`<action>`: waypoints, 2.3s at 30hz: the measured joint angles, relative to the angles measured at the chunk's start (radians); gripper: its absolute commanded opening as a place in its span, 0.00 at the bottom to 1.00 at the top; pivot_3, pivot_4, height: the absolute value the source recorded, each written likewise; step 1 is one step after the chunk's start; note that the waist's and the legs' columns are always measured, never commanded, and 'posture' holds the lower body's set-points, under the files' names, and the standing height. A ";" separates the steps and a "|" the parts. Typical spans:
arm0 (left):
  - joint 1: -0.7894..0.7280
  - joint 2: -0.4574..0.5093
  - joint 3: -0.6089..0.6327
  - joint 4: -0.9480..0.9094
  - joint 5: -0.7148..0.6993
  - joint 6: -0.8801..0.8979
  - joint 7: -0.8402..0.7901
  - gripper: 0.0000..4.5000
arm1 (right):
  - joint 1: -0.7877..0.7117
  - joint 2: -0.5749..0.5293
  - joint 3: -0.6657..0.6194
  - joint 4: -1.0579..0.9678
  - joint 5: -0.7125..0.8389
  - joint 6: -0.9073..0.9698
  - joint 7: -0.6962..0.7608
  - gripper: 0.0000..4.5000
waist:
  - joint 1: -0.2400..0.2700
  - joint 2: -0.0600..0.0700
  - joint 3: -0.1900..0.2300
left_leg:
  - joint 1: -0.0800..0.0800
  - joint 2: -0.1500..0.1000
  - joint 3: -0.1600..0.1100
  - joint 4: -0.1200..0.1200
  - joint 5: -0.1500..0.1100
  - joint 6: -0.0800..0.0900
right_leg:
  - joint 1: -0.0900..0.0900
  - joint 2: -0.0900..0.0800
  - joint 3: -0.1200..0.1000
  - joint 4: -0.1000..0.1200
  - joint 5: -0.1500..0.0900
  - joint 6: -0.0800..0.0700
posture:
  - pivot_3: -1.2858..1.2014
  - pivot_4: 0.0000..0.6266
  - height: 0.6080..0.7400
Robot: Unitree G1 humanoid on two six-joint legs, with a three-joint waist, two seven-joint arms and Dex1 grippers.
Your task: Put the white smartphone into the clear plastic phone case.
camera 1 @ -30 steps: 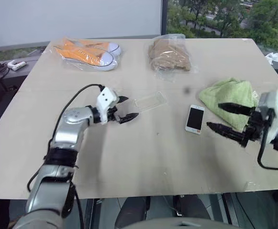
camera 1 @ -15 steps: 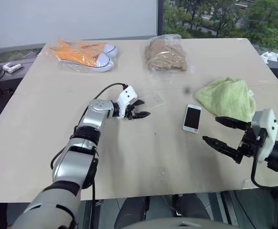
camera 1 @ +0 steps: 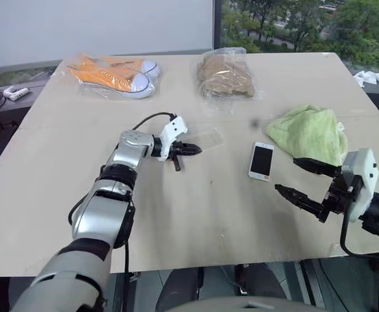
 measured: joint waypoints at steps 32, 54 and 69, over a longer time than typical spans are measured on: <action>0.574 0.210 -0.063 -0.956 -0.120 0.276 0.042 0.92 | 0.119 -0.041 0.017 0.059 -0.028 -0.210 0.274 1.00 | 0.013 0.002 0.001 | 0.014 0.002 -0.002 -0.005 -0.003 0.005 | 0.017 -0.001 0.001 -0.010 0.000 0.000 | 0.52 0.24 1.00; 0.772 0.523 0.378 -1.186 -0.572 0.682 -0.016 0.97 | -0.364 0.332 0.362 0.105 -0.385 0.426 -0.552 1.00 | 0.015 0.005 0.003 | 0.008 0.001 -0.003 -0.008 0.000 0.000 | 0.009 -0.002 0.001 -0.013 0.000 -0.001 | 0.52 0.24 1.00; 0.755 0.509 0.381 -1.226 -0.616 0.679 0.050 0.97 | -0.442 -0.003 0.516 0.329 -0.577 0.250 -0.382 1.00 | -0.013 0.007 0.004 | 0.006 0.002 -0.002 -0.010 -0.001 0.000 | 0.007 -0.001 0.002 -0.014 0.000 -0.001 | 0.52 0.24 1.00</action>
